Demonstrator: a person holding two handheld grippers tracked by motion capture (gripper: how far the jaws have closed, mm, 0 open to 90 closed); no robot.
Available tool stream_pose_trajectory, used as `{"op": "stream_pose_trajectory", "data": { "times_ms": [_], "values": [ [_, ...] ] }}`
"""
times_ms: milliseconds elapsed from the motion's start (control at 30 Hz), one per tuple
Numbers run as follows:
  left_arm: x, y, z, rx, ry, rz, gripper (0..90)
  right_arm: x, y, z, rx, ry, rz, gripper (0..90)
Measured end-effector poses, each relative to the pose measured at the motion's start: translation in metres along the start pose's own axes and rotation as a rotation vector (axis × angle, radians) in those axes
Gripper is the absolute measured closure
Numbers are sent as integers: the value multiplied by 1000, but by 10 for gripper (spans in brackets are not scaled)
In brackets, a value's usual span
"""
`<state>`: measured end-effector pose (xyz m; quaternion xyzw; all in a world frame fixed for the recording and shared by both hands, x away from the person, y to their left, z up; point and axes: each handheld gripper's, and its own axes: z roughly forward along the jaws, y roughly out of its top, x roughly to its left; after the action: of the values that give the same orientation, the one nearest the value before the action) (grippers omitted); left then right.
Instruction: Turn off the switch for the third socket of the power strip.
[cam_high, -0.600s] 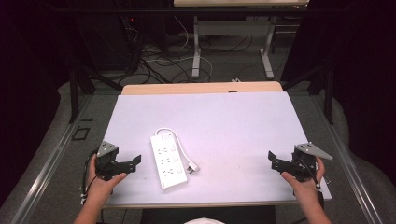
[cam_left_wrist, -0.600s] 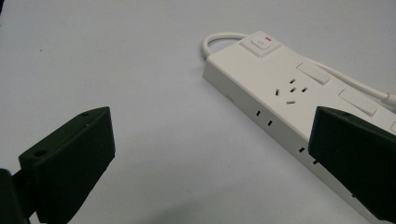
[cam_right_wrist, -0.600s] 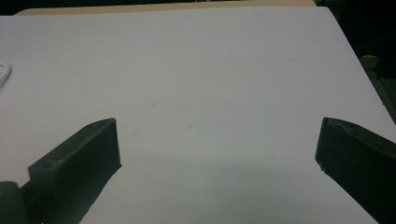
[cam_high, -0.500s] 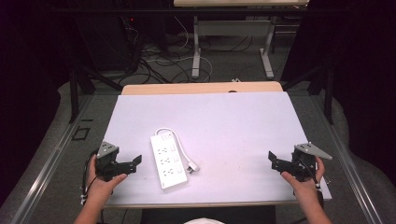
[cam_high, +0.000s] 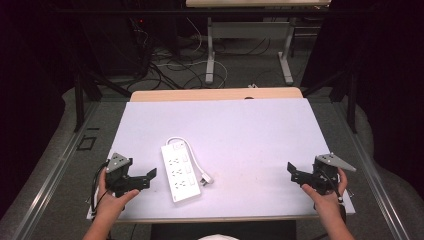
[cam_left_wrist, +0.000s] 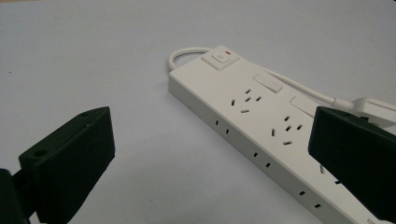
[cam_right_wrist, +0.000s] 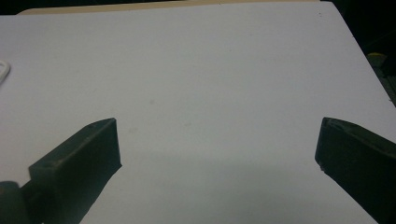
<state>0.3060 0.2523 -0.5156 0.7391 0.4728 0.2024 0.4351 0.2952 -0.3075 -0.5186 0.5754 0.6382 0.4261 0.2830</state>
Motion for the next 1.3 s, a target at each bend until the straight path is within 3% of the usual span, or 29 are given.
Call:
{"op": "stream_pose_trajectory", "data": {
  "times_ms": [233,267,367,633,1000,1233,1300],
  "values": [
    [-10,4,-4,-14,-34,10,2,-2,0,-1,7,0,10,2],
    [-11,5,-4,-9,-36,22,3,-2,-1,1,-19,-3,16,2],
    [-15,6,-3,-2,-41,42,3,0,-1,0,11,3,20,5],
    [-25,8,0,16,-62,72,2,1,-1,-1,16,2,21,26],
    [-36,10,8,63,-82,98,3,1,-2,0,17,12,13,58],
    [-44,13,14,101,-91,134,3,4,-3,1,27,18,29,64],
    [-45,14,15,120,-95,151,3,3,-3,1,24,17,12,64]
  ]
}}
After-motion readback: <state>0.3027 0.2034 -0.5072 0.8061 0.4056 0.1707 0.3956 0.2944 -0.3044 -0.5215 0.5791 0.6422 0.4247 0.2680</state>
